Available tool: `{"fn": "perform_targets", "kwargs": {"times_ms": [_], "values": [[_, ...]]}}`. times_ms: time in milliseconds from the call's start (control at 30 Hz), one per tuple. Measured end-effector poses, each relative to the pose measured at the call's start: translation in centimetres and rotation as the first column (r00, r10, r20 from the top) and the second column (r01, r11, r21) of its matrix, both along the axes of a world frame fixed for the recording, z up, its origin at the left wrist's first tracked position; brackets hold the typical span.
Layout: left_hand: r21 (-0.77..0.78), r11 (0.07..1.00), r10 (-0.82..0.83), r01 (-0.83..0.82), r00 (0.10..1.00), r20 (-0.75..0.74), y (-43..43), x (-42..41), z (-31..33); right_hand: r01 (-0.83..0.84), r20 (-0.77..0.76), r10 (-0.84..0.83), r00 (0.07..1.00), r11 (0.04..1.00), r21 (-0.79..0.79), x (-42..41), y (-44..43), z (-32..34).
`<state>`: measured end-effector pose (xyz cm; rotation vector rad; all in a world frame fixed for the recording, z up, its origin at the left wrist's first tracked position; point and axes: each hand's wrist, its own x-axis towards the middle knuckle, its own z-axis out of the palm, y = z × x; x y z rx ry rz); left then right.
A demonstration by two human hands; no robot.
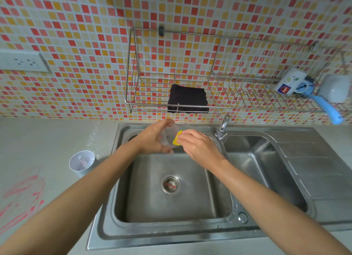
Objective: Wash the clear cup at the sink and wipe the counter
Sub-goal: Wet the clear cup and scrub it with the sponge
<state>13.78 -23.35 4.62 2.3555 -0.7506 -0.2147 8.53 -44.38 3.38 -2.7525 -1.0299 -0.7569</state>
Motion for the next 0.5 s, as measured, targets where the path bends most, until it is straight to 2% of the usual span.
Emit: {"fn": "perform_targets", "kwargs": {"times_ms": [133,200,267,300,333,400,500], "values": [[-0.050,0.994,0.098,-0.095,0.993,0.065,-0.5,-0.6,-0.9,0.011,-0.066,-0.005,0.998,0.996,0.085,-0.1,1.0,0.5],[-0.040,0.993,0.116,-0.112,0.984,0.132,-0.5,-0.6,-1.2,0.103,-0.312,-0.018,0.950,0.961,0.256,-0.3,1.7,1.3],[-0.001,0.994,0.110,-0.112,0.976,0.186,-0.2,-0.5,-1.2,0.279,-0.599,-0.022,0.800,0.898,0.340,-0.4,2.0,2.6],[0.009,0.995,0.100,-0.104,0.975,0.198,0.0,-0.4,-1.3,0.318,-0.674,-0.014,0.738,0.889,0.330,-0.3,1.8,2.7],[0.020,0.995,0.091,-0.097,0.974,0.205,0.2,-0.4,-1.4,0.325,-0.693,-0.032,0.720,0.898,0.296,-0.1,1.7,2.6],[0.069,0.993,0.079,-0.099,0.966,0.244,0.4,-0.3,-1.4,0.233,-0.606,-0.054,0.793,0.948,0.219,0.4,1.7,2.2],[0.171,0.980,0.046,-0.100,0.954,0.295,0.2,-0.1,-0.9,0.086,-0.295,-0.093,0.951,0.996,-0.035,1.1,1.5,1.1]]}}
